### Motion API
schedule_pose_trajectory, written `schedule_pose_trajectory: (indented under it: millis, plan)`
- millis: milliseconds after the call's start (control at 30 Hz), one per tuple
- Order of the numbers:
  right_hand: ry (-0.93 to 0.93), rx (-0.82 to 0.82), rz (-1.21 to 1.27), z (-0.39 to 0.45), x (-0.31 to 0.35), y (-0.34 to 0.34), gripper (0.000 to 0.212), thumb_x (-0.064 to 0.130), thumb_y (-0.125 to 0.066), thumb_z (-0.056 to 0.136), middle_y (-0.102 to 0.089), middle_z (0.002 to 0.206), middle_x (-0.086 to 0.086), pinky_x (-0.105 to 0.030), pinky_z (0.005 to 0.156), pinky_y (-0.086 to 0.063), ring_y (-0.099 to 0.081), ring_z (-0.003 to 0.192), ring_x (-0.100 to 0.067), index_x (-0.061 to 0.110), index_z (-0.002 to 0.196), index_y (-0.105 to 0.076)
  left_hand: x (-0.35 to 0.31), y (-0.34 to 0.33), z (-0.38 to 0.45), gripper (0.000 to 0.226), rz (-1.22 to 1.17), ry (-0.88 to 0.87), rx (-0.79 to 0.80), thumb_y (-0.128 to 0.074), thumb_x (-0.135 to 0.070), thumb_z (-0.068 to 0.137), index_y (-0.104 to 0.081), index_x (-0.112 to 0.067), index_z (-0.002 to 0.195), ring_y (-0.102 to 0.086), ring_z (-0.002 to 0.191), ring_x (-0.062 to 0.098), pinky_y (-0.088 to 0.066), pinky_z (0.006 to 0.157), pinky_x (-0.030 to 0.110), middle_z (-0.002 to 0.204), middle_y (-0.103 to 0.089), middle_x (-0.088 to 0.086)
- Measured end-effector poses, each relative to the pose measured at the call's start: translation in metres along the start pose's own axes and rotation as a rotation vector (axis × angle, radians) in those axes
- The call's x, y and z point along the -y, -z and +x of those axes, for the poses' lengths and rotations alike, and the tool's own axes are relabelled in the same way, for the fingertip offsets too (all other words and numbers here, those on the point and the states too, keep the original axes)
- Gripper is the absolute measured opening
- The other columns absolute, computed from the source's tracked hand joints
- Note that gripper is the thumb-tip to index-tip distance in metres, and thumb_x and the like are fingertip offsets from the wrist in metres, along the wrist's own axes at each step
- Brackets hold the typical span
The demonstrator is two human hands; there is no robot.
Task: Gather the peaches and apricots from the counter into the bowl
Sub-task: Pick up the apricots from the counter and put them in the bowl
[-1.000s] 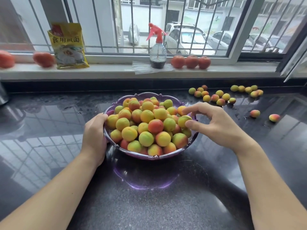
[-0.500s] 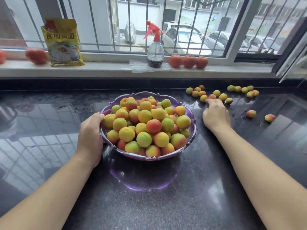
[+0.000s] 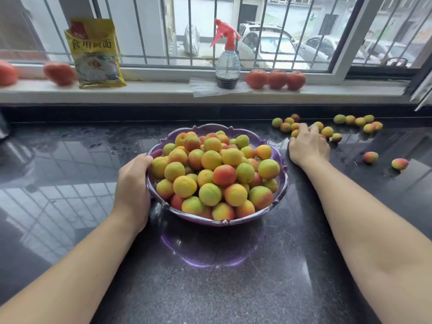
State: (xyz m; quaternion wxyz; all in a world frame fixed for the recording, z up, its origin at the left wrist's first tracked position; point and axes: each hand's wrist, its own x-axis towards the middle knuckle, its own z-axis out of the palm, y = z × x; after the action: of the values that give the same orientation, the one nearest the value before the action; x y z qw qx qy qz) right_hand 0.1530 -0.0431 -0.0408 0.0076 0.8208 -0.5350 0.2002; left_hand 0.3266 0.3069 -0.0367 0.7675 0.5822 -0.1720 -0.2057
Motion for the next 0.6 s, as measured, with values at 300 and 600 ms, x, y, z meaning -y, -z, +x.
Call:
schedule_pose_trajectory:
  millis: [300,600]
  plan:
    - [-0.008,-0.078,0.105,0.002,-0.006,-0.002,0.025,0.023,-0.057,0.099,-0.061,0.124,-0.018,-0.045,0.084,-0.049,-0.06,0.109,-0.043,0.013,0.121,-0.056,0.0,0.002,0.0,0.055,0.041,0.005,0.008,-0.054,-0.035,0.086,-0.065,0.012,0.112,-0.065,0.091,0.032,-0.055,0.081,0.045,0.098,-0.066,0.021]
    - [0.07,-0.144,0.556,-0.031,-0.003,0.015,0.032,0.029,-0.063,0.097,-0.065,0.115,-0.009,-0.032,0.085,-0.049,-0.062,0.103,-0.025,0.021,0.128,-0.067,-0.001,0.001,0.0,0.05,0.03,0.005,0.0,-0.055,-0.035,0.084,-0.066,0.009,0.104,-0.063,0.089,0.033,-0.053,0.081,0.049,0.093,-0.064,0.022]
